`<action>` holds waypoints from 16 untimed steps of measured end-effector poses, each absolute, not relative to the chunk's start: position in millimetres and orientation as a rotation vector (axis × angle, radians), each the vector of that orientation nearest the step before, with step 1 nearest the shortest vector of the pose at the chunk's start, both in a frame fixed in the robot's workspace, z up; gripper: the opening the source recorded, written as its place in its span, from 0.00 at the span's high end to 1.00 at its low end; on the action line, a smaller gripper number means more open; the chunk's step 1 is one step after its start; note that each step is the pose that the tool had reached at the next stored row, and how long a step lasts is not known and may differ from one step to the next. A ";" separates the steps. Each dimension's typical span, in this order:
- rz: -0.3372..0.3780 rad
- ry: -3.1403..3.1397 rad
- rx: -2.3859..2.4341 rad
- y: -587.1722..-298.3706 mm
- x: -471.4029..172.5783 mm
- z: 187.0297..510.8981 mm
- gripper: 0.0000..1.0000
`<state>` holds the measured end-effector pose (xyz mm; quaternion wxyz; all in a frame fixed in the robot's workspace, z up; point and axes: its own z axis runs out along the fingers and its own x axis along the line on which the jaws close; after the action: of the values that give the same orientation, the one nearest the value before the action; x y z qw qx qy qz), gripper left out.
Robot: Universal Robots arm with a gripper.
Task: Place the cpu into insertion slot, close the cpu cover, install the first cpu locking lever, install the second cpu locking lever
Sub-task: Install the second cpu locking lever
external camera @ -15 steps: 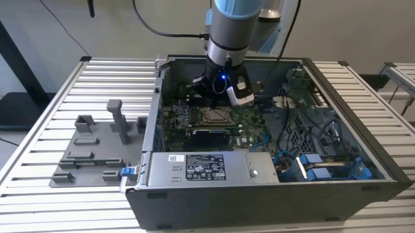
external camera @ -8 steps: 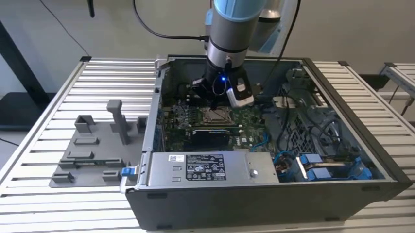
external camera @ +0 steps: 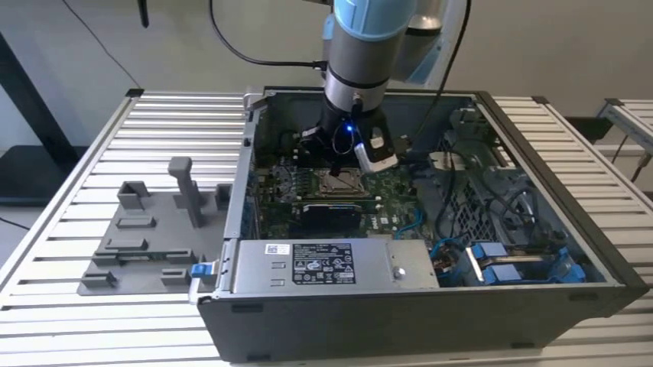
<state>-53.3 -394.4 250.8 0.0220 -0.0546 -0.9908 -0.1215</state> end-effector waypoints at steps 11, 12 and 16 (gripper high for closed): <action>-0.376 -3.070 -0.184 -394.6 -67.1 233.7 0.89; -0.376 -3.070 -0.187 -394.6 -69.1 232.0 0.89; -0.376 -3.071 -0.198 -394.7 -75.7 224.9 0.89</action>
<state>-75.7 -394.7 224.9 0.0209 -0.0638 -0.9903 -0.1213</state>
